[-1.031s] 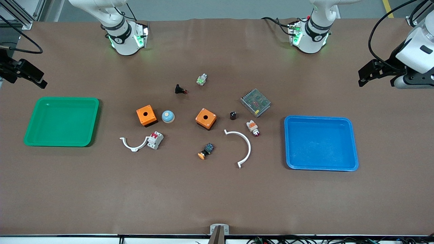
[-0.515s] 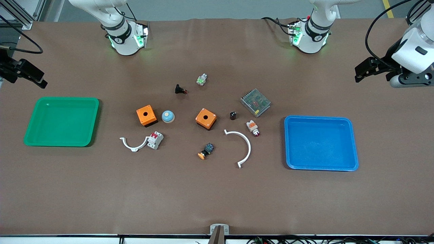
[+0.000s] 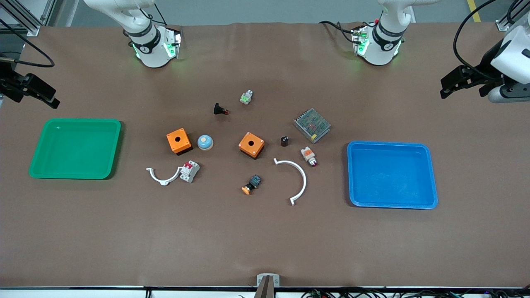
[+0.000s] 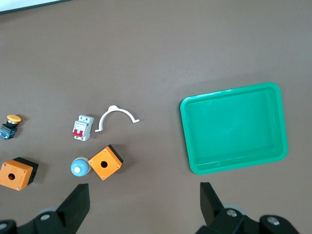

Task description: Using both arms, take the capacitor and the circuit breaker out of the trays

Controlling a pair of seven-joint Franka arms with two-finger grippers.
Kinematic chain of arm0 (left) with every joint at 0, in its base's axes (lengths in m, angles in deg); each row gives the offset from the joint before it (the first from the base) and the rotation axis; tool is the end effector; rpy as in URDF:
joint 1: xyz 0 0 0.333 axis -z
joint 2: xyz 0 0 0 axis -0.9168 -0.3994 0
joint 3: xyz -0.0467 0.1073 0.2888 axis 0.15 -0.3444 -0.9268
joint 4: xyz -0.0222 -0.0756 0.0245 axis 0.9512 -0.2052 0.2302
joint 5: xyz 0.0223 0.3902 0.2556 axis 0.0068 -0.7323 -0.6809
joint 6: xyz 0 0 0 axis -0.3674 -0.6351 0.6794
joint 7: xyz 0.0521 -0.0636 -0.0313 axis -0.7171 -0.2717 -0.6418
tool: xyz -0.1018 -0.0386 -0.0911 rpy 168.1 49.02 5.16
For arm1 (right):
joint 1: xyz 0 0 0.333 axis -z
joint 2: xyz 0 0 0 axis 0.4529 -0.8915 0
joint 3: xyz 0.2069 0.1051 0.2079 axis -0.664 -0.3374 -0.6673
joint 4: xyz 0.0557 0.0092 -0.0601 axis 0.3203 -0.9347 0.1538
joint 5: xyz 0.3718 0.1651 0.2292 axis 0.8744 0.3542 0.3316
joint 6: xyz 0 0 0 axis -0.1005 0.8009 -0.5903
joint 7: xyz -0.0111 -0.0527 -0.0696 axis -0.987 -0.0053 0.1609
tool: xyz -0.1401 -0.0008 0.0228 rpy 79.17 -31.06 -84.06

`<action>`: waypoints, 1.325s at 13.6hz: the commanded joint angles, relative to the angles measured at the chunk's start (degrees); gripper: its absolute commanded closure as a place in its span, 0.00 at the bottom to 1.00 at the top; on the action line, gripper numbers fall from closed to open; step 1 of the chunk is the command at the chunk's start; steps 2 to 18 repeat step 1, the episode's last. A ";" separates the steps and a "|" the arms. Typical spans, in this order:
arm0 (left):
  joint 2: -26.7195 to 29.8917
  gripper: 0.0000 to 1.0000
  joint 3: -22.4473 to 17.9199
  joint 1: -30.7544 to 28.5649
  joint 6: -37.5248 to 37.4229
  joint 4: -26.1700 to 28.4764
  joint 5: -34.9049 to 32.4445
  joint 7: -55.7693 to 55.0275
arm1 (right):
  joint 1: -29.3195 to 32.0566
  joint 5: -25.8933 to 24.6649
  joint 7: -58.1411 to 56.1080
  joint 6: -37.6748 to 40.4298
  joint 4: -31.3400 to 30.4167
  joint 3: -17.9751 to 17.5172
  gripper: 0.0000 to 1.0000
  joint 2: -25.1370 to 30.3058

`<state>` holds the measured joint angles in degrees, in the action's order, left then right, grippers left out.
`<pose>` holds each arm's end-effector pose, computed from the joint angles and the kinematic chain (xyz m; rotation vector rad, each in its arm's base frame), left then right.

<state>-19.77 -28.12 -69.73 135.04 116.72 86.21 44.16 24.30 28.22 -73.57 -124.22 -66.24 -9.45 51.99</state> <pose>0.6021 -0.0689 0.6115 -3.1253 -0.0458 0.0645 0.6084 -0.0019 0.6327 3.1143 -0.3030 0.0895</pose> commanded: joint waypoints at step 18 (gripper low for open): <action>-1.15 0.00 0.34 0.01 -1.20 -1.61 0.11 -0.38 | 1.31 -0.71 -0.75 0.58 0.43 -0.54 0.00 -0.15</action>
